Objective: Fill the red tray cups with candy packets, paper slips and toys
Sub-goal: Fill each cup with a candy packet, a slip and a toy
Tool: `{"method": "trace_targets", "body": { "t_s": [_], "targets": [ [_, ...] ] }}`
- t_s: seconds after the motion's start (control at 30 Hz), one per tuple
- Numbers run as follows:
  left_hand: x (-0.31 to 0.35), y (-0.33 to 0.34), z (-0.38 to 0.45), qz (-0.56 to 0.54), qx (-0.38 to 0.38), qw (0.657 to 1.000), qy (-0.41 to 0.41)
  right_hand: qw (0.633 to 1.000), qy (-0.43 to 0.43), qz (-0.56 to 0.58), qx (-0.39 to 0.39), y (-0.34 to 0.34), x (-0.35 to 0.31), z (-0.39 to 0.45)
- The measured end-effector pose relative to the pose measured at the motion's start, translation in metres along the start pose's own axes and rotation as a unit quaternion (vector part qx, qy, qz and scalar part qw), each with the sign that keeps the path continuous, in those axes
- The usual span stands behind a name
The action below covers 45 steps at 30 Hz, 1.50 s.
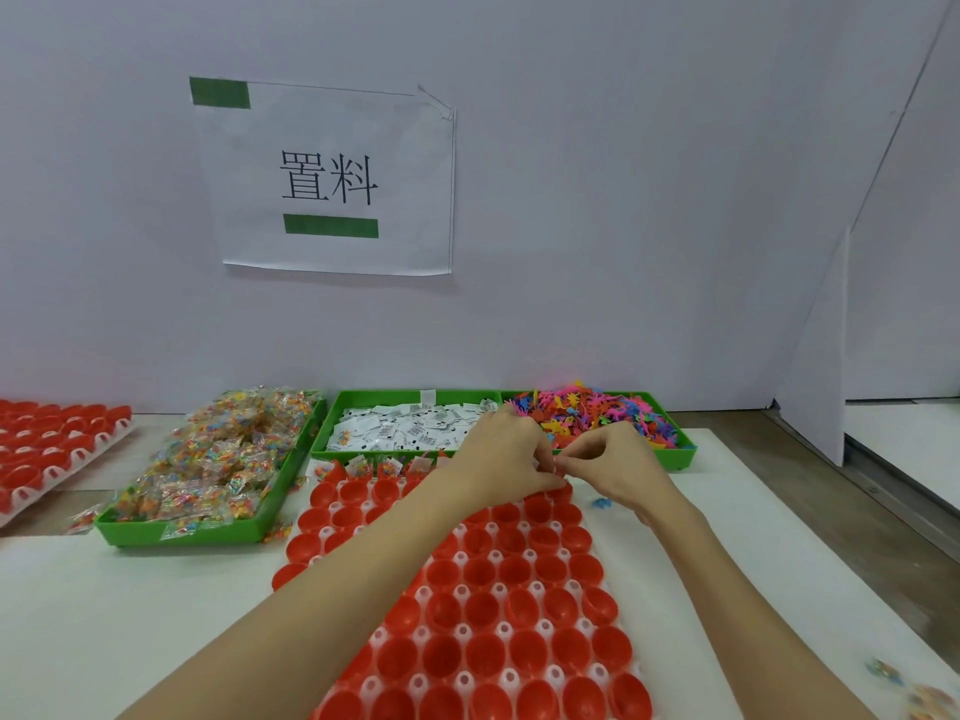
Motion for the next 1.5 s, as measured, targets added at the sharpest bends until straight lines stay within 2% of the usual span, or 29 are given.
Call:
{"method": "trace_targets", "body": {
  "t_s": [0.1,0.27,0.43,0.63,0.9,1.03,1.1,1.4,1.5],
  "targets": [
    [0.005,0.003,-0.002,0.005,0.027,1.000,-0.004,0.998,0.042,0.038,0.019,0.000,0.009,0.000],
    [0.009,0.006,-0.003,0.006,0.029,0.999,0.016,0.997,0.067,0.042,-0.002,0.004,0.013,-0.002],
    [0.011,0.005,0.002,0.056,-0.024,0.997,0.035,0.997,0.059,0.032,-0.025,0.007,0.012,-0.003],
    [0.009,0.011,0.004,0.091,-0.071,0.992,0.048,0.995,0.027,0.009,-0.094,0.009,0.006,-0.004],
    [-0.009,0.020,0.005,0.040,-0.182,0.982,0.003,0.999,0.007,0.029,-0.028,0.005,0.003,-0.003],
    [-0.012,0.022,0.000,-0.005,-0.157,0.988,-0.012,1.000,-0.004,0.010,0.014,-0.003,0.002,-0.003],
    [-0.010,0.023,-0.002,0.006,-0.148,0.989,-0.007,1.000,-0.012,0.011,0.018,-0.004,-0.001,-0.003],
    [-0.008,0.019,-0.009,0.074,-0.114,0.991,0.017,0.996,-0.076,-0.034,-0.024,0.000,-0.014,-0.002],
    [-0.002,0.010,-0.013,0.106,-0.059,0.992,0.046,0.996,-0.078,-0.034,-0.040,-0.002,-0.014,-0.002]
  ]
}}
Point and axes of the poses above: each hand's wrist, its own z-axis towards the middle knuckle, its own y-axis out of the palm, x = y × z, the point moved 9 cm from there along z, towards the middle knuckle, and after that the axes turned 2 degrees about z, right-handed, at the moved point
